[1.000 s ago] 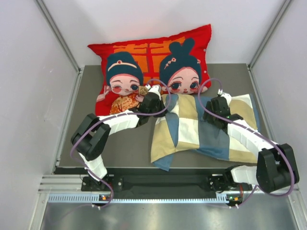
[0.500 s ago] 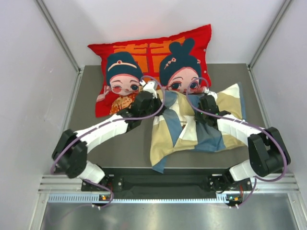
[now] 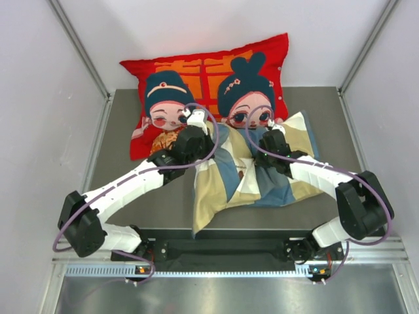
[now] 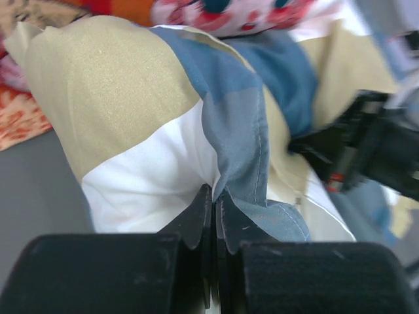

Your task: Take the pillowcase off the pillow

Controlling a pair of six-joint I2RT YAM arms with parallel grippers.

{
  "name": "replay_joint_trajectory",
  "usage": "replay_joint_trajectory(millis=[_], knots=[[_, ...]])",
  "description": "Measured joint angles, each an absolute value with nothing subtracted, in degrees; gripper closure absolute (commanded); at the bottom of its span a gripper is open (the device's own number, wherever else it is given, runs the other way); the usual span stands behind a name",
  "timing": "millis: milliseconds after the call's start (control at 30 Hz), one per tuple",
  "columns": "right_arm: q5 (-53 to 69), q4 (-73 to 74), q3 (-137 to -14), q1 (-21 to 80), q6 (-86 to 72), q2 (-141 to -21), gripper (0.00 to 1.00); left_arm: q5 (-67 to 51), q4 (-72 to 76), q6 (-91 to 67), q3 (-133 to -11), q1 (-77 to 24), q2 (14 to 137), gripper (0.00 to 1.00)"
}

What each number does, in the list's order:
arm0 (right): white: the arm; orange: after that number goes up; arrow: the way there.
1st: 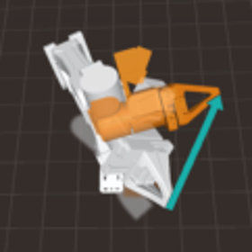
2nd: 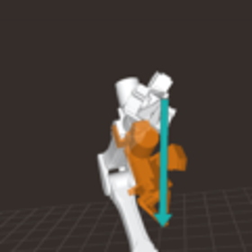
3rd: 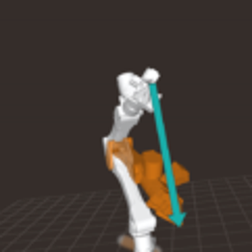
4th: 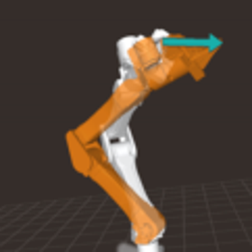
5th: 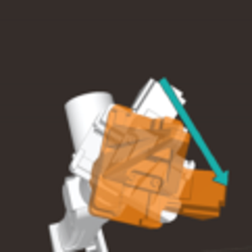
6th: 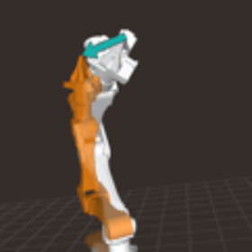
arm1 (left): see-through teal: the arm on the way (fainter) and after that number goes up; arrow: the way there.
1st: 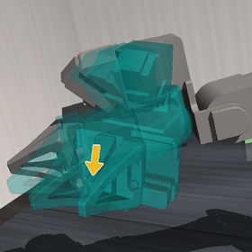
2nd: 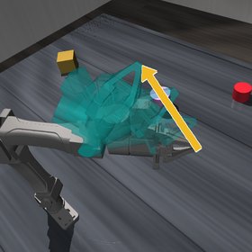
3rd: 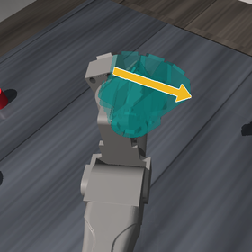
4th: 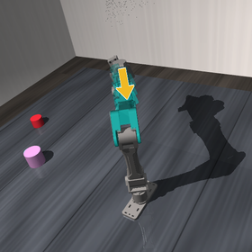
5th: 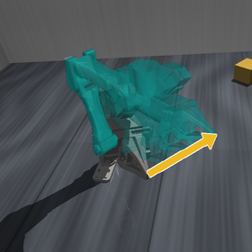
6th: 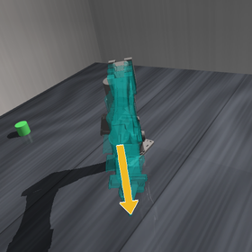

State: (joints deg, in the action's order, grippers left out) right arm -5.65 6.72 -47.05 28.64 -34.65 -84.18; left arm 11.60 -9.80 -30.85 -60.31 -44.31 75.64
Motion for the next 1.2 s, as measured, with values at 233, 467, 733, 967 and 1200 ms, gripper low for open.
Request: replay_joint_trajectory(millis=[233, 467, 733, 967, 1200], knots=[[-5.78, 7.53, -46.13, 29.30, -34.98, -80.90, 0.38, 18.15, -14.31, -31.33, -59.55, -44.40, 79.72, 0.24], [-7.66, 13.17, -46.13, 29.85, -31.64, -71.85, 0.22, 19.86, -15.20, -31.48, -59.81, -44.91, 77.21, 0.17], [-8.16, 15.97, -46.83, 31.77, -28.84, -64.64, 0.21, 24.01, -13.26, -31.27, -59.88, -44.64, 79.05, 0.16], [-8.05, 16.78, -46.98, 34.70, -28.08, -62.57, 0.20, 24.05, -9.78, -31.53, -58.76, -43.16, 84.93, 0.21], [-7.84, 16.60, -46.81, 37.95, -28.01, -60.23, 0.19, 23.90, -8.21, -32.45, -56.45, -40.69, 85.80, 0.75]])
